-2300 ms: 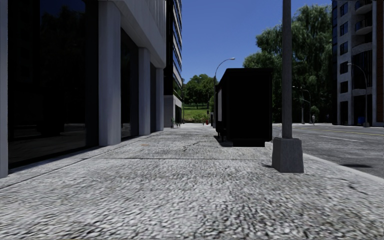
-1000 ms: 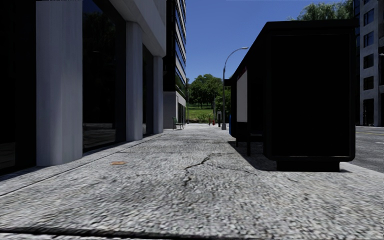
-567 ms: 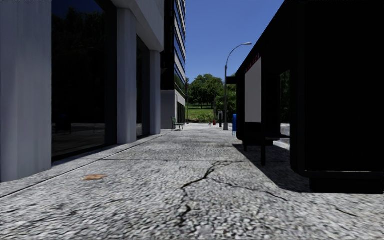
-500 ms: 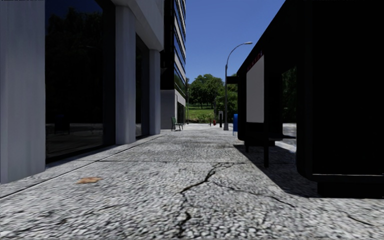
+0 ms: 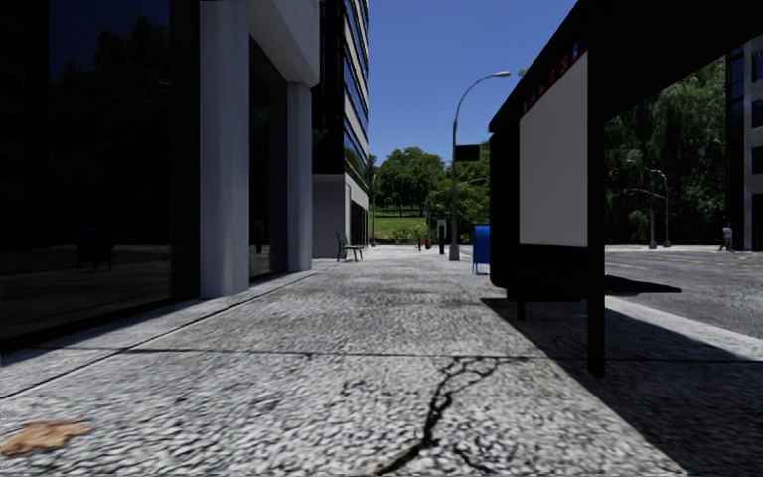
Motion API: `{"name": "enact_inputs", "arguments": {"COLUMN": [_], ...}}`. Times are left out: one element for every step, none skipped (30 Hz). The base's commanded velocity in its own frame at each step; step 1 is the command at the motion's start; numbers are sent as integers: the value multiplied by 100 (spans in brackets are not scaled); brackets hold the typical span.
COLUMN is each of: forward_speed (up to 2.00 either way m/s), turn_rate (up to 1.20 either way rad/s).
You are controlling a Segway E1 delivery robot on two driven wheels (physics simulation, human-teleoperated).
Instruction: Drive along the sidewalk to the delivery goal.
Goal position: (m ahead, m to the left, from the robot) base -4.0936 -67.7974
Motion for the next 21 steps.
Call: {"name": "enact_inputs", "arguments": {"forward_speed": [200, 200, 200, 200, 200, 200, 200, 200, 200, 200, 200, 200, 200, 200, 200, 200, 200, 200, 200, 200, 200], "turn_rate": [0, 0, 0, 0, 0, 0, 0, 0, 0, 0, 0, 0, 0, 0, 0, 0, 0, 0, 0, 0, 0]}}
